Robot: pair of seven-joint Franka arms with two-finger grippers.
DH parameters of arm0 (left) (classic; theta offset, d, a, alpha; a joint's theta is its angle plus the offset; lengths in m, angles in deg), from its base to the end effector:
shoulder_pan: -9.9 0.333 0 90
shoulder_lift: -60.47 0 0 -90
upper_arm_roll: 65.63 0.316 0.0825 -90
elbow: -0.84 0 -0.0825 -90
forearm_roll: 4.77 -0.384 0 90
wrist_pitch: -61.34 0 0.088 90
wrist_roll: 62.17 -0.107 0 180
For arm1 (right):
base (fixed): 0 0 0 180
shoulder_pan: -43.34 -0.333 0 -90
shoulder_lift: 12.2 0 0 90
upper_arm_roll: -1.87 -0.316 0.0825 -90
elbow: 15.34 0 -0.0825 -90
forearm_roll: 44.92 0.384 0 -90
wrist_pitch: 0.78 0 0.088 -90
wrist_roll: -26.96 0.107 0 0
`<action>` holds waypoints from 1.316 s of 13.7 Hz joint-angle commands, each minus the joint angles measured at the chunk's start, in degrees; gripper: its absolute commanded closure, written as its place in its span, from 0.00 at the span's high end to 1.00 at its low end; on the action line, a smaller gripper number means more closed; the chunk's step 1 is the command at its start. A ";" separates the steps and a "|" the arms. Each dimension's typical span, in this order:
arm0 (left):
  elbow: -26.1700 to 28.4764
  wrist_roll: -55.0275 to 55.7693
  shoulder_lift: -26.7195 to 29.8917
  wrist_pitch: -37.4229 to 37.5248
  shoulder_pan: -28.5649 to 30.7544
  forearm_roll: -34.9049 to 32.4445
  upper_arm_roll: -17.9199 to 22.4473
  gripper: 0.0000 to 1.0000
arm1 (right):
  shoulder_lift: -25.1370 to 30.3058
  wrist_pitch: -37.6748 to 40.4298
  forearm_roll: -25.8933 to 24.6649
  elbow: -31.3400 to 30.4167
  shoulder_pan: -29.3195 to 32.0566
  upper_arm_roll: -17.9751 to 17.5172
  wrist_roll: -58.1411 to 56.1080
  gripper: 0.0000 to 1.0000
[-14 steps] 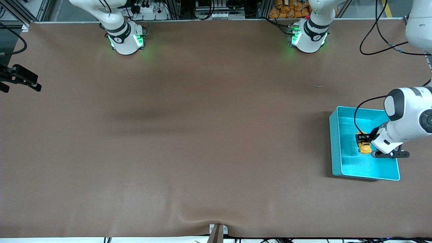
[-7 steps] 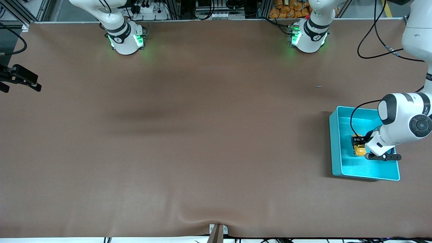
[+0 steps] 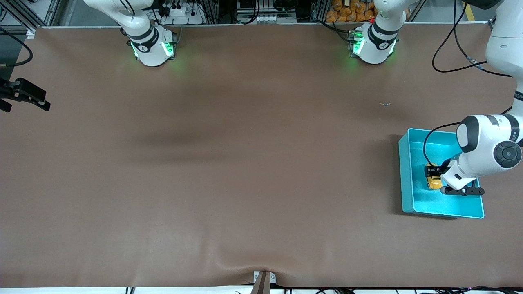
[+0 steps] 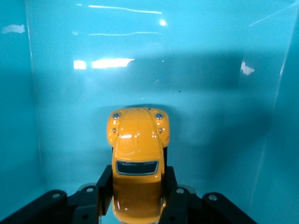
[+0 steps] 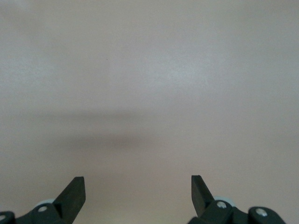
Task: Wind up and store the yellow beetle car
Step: 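Lower the held car onto the turquoise box floor, then open the left gripper to release the car in the box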
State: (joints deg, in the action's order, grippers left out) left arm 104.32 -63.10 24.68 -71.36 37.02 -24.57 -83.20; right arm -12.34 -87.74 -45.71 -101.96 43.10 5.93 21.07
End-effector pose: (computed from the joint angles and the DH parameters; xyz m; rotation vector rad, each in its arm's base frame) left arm 0.6318 0.1255 0.2036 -3.0808 0.0723 0.1175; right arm 0.5490 -0.0381 0.6462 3.1269 0.0553 0.0036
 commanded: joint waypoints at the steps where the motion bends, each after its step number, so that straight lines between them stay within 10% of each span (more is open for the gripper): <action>1: -1.00 -0.57 -0.95 -0.19 0.13 -1.39 -0.10 0.44 | 0.41 0.39 -0.98 -0.04 -0.38 -0.02 1.14 1.00; 2: -1.00 -0.57 -0.86 -0.19 0.13 -1.48 -0.10 0.99 | 0.41 0.39 -0.98 -0.04 -0.38 -0.02 1.14 1.00; 18: -2.23 -0.74 16.36 14.64 0.13 3.88 -1.68 1.00 | 0.68 0.56 -0.89 -0.04 -0.38 0.07 0.70 1.00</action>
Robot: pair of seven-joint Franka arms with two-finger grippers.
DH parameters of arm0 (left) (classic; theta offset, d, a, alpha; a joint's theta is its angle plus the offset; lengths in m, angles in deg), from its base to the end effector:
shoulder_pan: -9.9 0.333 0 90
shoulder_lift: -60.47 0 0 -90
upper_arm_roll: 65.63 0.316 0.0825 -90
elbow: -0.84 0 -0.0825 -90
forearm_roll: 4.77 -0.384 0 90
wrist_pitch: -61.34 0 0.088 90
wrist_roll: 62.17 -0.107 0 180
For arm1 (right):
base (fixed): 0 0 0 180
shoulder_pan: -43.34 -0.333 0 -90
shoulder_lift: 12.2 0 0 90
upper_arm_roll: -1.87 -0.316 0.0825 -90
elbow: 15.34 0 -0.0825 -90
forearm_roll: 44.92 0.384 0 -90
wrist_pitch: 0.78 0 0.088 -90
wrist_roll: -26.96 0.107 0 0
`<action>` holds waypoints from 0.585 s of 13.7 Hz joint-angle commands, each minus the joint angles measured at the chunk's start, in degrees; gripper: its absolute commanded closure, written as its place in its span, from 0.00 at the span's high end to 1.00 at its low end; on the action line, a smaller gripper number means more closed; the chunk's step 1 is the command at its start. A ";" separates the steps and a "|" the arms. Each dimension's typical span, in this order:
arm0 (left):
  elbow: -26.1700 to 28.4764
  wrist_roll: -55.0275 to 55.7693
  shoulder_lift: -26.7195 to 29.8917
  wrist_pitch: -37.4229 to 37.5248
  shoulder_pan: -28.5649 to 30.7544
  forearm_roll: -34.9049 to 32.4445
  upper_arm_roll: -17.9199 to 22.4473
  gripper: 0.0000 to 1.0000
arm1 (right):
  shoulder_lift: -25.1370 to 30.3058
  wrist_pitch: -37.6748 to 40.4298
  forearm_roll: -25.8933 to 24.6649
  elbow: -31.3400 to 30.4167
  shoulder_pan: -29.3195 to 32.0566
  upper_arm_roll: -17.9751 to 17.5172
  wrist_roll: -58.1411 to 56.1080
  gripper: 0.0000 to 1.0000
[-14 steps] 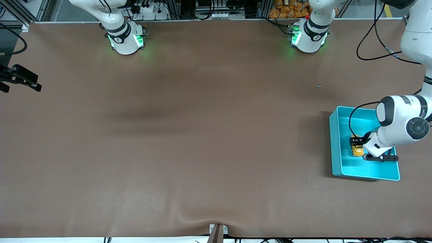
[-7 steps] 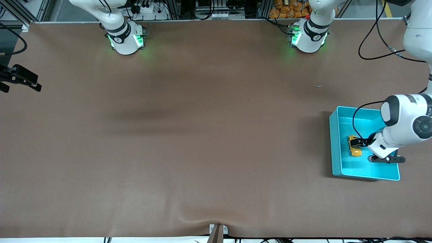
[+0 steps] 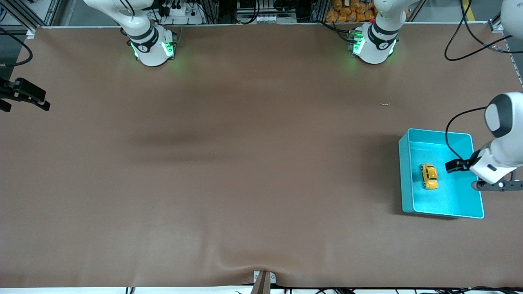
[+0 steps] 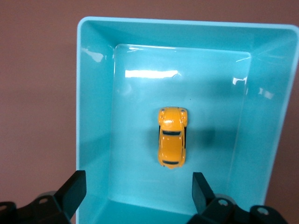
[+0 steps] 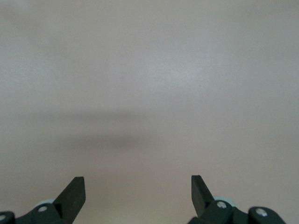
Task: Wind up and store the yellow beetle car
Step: 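Open the left gripper to release the car in the box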
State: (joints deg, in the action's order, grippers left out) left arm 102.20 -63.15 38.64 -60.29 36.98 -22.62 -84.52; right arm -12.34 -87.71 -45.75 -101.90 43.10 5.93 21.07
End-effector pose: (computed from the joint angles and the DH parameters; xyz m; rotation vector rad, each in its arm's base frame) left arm 0.6349 0.1228 0.3572 -2.9979 0.0250 0.0174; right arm 0.5490 -0.0382 0.6466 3.1262 0.0552 0.0043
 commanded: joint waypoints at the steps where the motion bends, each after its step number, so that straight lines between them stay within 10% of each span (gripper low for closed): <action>1: -0.46 -0.69 3.53 4.89 0.17 2.63 -1.14 1.00 | 0.67 0.45 -0.85 -0.01 -0.38 0.07 0.79 1.00; 8: -4.59 -0.08 11.70 16.94 -4.03 9.56 -0.01 1.00 | 0.67 0.45 -0.93 -0.01 -0.38 0.07 0.96 1.00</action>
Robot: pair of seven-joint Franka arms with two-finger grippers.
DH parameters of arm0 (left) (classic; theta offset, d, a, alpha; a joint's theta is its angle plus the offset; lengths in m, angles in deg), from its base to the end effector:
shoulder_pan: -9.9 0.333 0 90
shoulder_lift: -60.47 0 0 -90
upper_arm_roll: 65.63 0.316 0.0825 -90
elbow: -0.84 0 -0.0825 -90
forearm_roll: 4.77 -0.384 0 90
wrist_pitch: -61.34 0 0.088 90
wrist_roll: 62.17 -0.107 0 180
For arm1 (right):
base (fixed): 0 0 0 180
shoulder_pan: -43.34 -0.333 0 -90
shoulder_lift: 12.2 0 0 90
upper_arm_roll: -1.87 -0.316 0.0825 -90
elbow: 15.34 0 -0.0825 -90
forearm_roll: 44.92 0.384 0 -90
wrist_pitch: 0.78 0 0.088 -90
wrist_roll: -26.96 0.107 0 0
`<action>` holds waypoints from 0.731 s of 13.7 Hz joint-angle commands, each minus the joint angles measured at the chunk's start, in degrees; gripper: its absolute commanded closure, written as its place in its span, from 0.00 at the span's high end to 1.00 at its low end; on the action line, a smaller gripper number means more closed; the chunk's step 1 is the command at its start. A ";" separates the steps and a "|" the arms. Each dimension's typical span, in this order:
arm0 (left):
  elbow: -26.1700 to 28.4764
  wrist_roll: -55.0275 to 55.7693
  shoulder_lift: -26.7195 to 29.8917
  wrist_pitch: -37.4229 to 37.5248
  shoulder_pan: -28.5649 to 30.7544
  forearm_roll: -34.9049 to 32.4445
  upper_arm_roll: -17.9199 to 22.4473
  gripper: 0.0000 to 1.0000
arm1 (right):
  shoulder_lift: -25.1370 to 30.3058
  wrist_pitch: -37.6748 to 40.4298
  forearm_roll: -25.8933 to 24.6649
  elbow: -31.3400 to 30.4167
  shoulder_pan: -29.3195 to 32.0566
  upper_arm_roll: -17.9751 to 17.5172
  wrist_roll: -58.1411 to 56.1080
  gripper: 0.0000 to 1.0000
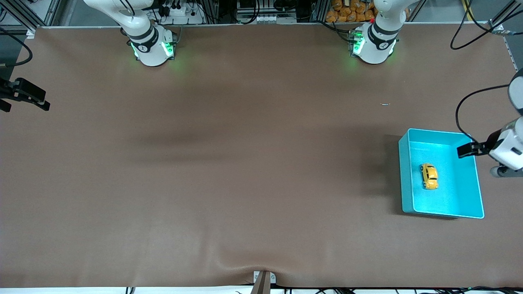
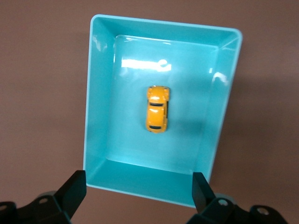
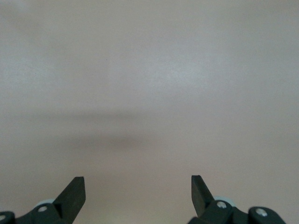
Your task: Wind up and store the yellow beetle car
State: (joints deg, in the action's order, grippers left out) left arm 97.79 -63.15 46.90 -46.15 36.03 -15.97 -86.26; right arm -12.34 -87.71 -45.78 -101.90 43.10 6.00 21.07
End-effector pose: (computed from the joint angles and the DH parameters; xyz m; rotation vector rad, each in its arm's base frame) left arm 0.6177 0.0907 0.4608 -3.0405 -0.0369 0.0634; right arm 0.5489 -0.0389 0.6466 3.1257 0.0533 0.0042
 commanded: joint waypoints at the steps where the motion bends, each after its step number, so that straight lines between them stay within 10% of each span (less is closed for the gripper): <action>1: -0.10 0.36 5.38 4.54 -6.40 3.63 4.26 1.00 | 0.67 0.45 -0.90 -0.01 -0.38 -0.01 0.96 1.00; 10: -3.26 6.33 15.15 18.27 -27.25 8.56 17.54 1.00 | 0.59 0.36 -0.90 -0.01 -0.29 0.08 1.05 1.00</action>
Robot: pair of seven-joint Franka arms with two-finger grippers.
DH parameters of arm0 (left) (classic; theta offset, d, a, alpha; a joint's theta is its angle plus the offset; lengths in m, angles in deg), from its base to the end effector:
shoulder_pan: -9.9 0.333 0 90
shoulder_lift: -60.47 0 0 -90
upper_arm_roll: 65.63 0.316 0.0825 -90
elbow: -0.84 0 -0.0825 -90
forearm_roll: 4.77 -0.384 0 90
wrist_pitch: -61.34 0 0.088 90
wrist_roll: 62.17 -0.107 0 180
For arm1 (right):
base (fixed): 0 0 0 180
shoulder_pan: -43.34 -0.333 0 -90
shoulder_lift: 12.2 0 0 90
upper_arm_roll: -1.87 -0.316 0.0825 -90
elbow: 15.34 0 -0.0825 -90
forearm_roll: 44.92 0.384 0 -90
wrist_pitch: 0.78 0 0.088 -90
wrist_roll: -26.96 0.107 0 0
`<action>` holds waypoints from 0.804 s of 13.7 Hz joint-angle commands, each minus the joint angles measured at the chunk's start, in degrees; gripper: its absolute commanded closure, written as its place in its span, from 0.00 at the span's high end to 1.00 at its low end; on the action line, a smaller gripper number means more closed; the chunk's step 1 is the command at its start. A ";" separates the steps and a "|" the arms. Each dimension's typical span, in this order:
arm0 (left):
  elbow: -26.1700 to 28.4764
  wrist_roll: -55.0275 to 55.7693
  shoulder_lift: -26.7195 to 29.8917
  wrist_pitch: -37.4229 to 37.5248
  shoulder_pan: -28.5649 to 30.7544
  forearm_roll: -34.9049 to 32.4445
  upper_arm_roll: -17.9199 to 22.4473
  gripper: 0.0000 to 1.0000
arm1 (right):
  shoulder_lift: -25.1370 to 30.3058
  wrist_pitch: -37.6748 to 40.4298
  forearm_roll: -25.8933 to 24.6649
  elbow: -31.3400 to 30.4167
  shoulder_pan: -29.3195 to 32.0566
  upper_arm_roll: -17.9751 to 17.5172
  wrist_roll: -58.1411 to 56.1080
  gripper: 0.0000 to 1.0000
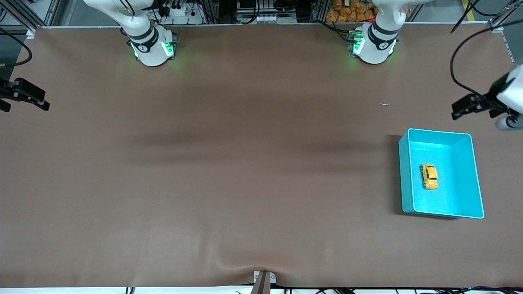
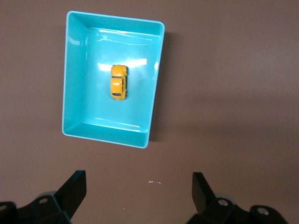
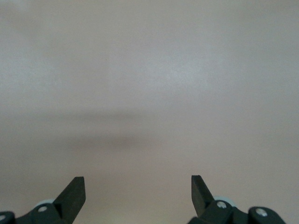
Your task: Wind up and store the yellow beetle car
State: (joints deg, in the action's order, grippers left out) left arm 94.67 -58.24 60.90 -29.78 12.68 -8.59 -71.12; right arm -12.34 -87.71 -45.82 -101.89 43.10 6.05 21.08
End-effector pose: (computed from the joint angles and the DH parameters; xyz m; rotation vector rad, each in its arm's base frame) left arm 0.5517 -0.0193 0.5990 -3.0714 -0.0287 0.0551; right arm 0.5489 -0.0395 0.6467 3.1250 0.0515 0.0044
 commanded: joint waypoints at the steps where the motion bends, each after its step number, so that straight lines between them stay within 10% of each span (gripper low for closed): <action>1: -0.05 2.39 1.77 2.34 -5.92 2.48 3.81 1.00 | 0.59 0.36 -0.86 -0.11 -0.29 0.04 1.05 1.00; 11: 0.39 0.91 5.37 4.98 -6.38 4.78 4.00 1.00 | 1.20 1.33 -0.16 -0.02 -0.38 -0.22 1.31 1.00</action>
State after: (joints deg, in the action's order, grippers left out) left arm 94.62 -56.44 65.00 -25.34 6.31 -4.73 -67.23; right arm -12.33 -87.21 -45.85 -101.86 43.10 6.00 21.14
